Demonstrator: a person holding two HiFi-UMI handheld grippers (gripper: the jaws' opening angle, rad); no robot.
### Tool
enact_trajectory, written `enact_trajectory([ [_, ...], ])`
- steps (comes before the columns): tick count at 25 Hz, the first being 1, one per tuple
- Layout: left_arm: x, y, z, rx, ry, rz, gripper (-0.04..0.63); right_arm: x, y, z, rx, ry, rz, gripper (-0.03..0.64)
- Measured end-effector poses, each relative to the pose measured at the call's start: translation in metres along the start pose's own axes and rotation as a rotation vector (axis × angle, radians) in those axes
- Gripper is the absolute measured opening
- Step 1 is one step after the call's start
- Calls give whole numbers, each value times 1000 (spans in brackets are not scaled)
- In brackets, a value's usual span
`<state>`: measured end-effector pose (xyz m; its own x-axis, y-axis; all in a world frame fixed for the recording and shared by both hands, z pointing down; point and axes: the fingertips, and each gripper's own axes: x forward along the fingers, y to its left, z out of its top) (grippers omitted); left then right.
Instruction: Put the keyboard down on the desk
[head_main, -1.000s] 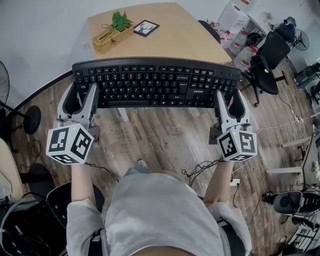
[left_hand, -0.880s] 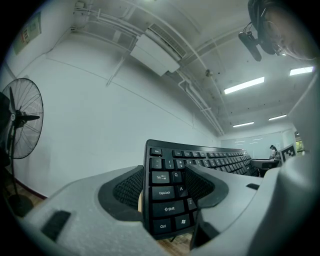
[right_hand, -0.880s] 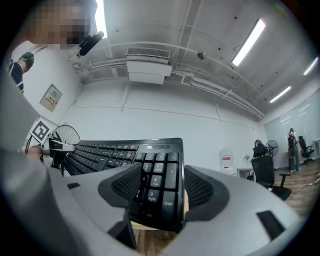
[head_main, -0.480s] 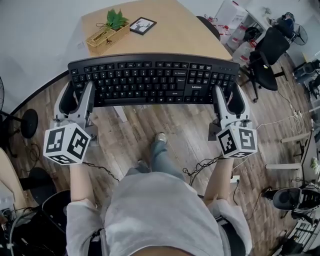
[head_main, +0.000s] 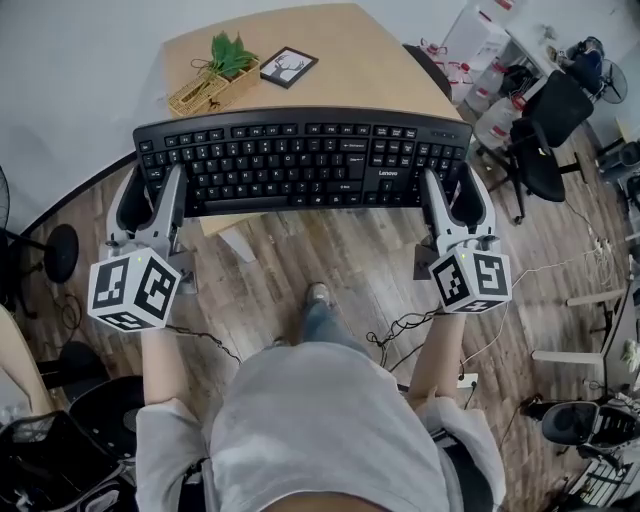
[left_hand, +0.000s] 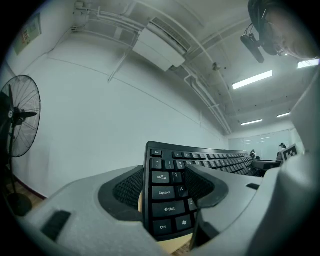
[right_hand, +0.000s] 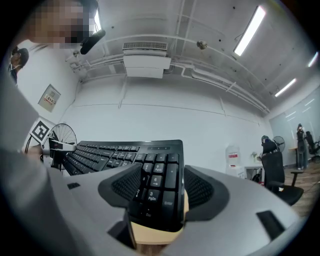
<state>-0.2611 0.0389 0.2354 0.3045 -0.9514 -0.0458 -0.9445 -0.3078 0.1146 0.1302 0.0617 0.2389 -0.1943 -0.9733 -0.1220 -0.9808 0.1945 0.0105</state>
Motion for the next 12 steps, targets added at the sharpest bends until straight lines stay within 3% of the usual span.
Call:
enact_trajectory([
  [5, 68, 0, 3, -11, 10, 32, 249, 69, -35, 0, -2, 17, 24, 258],
  [12, 112, -21, 2, 2, 4, 76, 249, 113, -78, -6, 8, 6, 67, 258],
])
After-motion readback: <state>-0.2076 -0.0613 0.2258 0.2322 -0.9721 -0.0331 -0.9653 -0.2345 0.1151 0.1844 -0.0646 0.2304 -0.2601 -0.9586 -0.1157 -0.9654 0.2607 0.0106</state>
